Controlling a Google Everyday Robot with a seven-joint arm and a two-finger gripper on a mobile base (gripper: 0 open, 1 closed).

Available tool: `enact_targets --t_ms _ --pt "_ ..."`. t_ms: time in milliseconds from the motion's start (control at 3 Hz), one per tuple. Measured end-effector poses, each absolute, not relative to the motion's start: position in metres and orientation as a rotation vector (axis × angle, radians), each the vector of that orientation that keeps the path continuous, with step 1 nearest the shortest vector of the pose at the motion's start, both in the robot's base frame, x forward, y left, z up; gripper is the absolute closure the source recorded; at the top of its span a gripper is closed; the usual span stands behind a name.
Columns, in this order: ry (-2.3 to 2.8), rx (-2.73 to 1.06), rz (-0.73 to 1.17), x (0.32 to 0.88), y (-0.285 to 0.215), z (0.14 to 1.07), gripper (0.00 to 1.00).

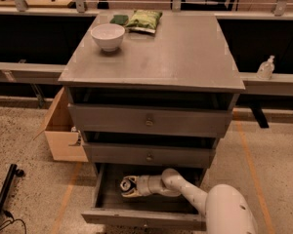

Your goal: Place pepsi can into bottom drawer

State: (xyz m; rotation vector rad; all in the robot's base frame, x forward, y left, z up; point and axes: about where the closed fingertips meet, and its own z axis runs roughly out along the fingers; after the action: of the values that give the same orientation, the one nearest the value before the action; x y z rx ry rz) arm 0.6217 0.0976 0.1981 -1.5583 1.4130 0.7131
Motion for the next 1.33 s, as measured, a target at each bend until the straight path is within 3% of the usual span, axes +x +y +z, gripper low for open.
enact_targets --t_ms 333,667,1333 --pt "1.459 -1.535 0.723 0.6198 0.0896 0.1869 1.0" --pt "1.505 -1.486 0.728 0.6229 0.0861 0.1791 0.83" --pt "1.511 -1.481 0.728 0.6233 0.0854 0.1792 0.36"
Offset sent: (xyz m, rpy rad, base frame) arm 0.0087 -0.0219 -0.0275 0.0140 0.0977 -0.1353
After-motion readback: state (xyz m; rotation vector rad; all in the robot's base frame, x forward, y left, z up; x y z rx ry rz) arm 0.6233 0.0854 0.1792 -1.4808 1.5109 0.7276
